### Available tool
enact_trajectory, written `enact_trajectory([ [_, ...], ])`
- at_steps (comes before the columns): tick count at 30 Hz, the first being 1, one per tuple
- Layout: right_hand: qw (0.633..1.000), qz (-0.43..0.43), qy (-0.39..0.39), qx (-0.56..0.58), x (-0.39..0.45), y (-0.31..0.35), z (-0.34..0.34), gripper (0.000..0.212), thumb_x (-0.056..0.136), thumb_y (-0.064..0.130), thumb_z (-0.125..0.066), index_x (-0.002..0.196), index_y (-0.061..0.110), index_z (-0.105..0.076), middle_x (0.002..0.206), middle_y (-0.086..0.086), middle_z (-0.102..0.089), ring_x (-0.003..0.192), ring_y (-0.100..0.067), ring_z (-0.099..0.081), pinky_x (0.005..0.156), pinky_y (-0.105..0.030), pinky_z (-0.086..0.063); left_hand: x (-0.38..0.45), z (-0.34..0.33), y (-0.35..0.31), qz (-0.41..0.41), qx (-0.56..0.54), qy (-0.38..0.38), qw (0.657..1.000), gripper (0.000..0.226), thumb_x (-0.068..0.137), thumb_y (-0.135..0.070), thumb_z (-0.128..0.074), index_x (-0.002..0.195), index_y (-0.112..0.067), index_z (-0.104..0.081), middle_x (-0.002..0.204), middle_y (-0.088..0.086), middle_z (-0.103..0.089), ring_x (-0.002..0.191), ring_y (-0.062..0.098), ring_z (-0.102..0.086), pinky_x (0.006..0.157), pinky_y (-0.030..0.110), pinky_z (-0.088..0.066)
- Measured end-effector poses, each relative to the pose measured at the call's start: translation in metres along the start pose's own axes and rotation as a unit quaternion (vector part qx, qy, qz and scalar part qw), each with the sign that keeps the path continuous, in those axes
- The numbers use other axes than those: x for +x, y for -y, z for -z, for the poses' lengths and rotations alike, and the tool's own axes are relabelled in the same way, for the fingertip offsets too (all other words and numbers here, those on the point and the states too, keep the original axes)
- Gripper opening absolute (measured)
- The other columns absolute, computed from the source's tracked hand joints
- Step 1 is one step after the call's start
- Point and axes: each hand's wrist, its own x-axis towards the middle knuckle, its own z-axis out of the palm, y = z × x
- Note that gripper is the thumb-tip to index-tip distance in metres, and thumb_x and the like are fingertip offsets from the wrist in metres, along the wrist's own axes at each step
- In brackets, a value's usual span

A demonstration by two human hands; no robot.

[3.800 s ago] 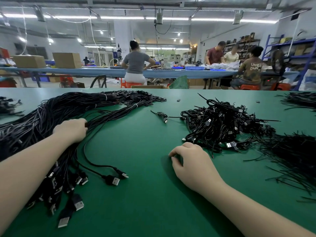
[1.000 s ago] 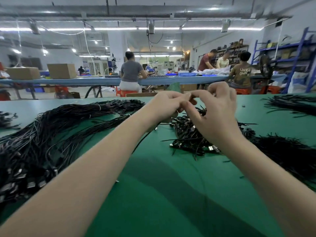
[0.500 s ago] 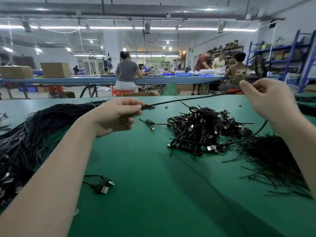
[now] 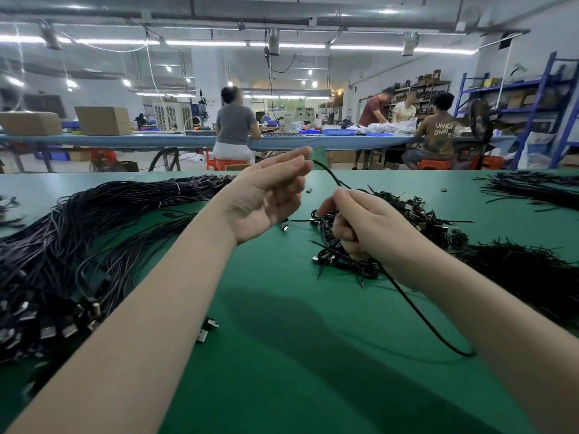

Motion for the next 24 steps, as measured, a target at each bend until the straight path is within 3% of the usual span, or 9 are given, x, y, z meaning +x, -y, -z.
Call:
enact_trajectory([
  [4, 0.998, -0.005, 0.013, 0.054, -0.004, 0.002, -0.008, 0.037, 0.103, 0.034, -0.035, 0.085, 0.011, -0.058, 0.055, 0.004, -0.028, 0.045, -0.01, -0.021, 0.041, -0.019, -0.02, 0.001, -0.007, 0.006, -0.005, -0.066, 0.018, 0.998, 0.022, 0.074, -0.025, -0.072, 0.094, -0.019, -0.076, 0.084, -0.007, -0.072, 0.066, 0.003, -0.064, 0.063, 0.019, -0.054],
  [8, 0.999, -0.004, 0.046, 0.026, -0.008, -0.002, -0.015, 0.038, 0.103, 0.033, -0.035, 0.083, 0.009, -0.057, 0.05, 0.008, -0.028, 0.043, -0.007, -0.022, 0.04, -0.017, -0.02, 0.002, -0.014, 0.006, 0.023, 0.072, 0.016, 0.997, 0.029, 0.091, -0.042, -0.056, 0.086, -0.024, -0.077, 0.075, -0.006, -0.063, 0.067, 0.008, -0.06, 0.063, 0.022, -0.053],
  [14, 0.99, -0.011, 0.139, -0.016, -0.009, -0.01, -0.018, 0.039, 0.103, 0.036, -0.031, 0.093, 0.014, -0.061, 0.05, 0.011, -0.035, 0.046, -0.009, -0.026, 0.042, -0.017, -0.024, -0.001, -0.024, -0.002, 0.024, 0.147, -0.001, 0.989, 0.043, 0.098, -0.038, -0.049, 0.068, -0.02, -0.074, 0.071, -0.001, -0.067, 0.066, 0.014, -0.066, 0.061, 0.026, -0.056],
  [16, 0.983, -0.042, 0.181, -0.001, -0.008, -0.018, -0.017, 0.04, 0.103, 0.038, -0.031, 0.099, 0.014, -0.064, 0.056, 0.007, -0.038, 0.049, -0.011, -0.028, 0.045, -0.019, -0.025, -0.001, -0.029, -0.007, 0.009, 0.124, -0.016, 0.992, 0.043, 0.098, -0.037, -0.048, 0.066, -0.02, -0.072, 0.068, -0.002, -0.068, 0.064, 0.014, -0.067, 0.06, 0.026, -0.056],
  [18, 0.975, -0.079, 0.209, 0.008, -0.009, -0.025, -0.014, 0.04, 0.102, 0.041, -0.035, 0.096, 0.019, -0.068, 0.06, 0.004, -0.04, 0.05, -0.012, -0.031, 0.048, -0.022, -0.027, -0.003, -0.031, -0.014, 0.001, 0.033, -0.013, 0.999, 0.042, 0.098, -0.034, -0.046, 0.066, -0.019, -0.069, 0.064, -0.004, -0.065, 0.059, 0.011, -0.065, 0.057, 0.024, -0.055],
  [20, 0.979, -0.097, 0.178, 0.029, -0.007, -0.029, -0.008, 0.035, 0.096, 0.044, -0.047, 0.084, 0.019, -0.069, 0.059, 0.004, -0.036, 0.049, -0.011, -0.03, 0.049, -0.022, -0.026, -0.009, -0.03, -0.025, 0.026, -0.046, 0.054, 0.997, 0.041, 0.097, -0.031, -0.045, 0.062, -0.021, -0.064, 0.052, -0.008, -0.055, 0.046, 0.006, -0.055, 0.048, 0.02, -0.049],
  [21, 0.986, -0.094, 0.134, 0.036, -0.005, -0.028, -0.004, 0.031, 0.09, 0.044, -0.055, 0.078, 0.018, -0.067, 0.056, 0.005, -0.035, 0.047, -0.011, -0.029, 0.048, -0.021, -0.026, -0.013, -0.026, -0.029, 0.05, -0.028, 0.1, 0.993, 0.04, 0.094, -0.031, -0.045, 0.06, -0.022, -0.061, 0.046, -0.009, -0.049, 0.04, 0.004, -0.048, 0.043, 0.018, -0.043],
  [23, 0.995, -0.069, 0.046, 0.051, -0.001, -0.023, 0.008, 0.024, 0.085, 0.036, -0.065, 0.07, 0.017, -0.062, 0.05, 0.008, -0.035, 0.044, -0.009, -0.029, 0.044, -0.021, -0.026, -0.017, -0.021, -0.031, 0.103, 0.13, 0.168, 0.972, 0.038, 0.089, -0.036, -0.048, 0.059, -0.02, -0.064, 0.043, -0.008, -0.05, 0.035, 0.006, -0.044, 0.039, 0.017, -0.036],
  [24, 0.996, -0.056, 0.026, 0.06, 0.001, -0.018, 0.014, 0.023, 0.086, 0.03, -0.066, 0.066, 0.018, -0.062, 0.049, 0.009, -0.035, 0.043, -0.009, -0.029, 0.042, -0.021, -0.026, -0.017, -0.02, -0.028, 0.134, 0.237, 0.181, 0.945, 0.039, 0.089, -0.038, -0.049, 0.063, -0.019, -0.07, 0.049, -0.005, -0.059, 0.038, 0.008, -0.051, 0.04, 0.017, -0.039],
])
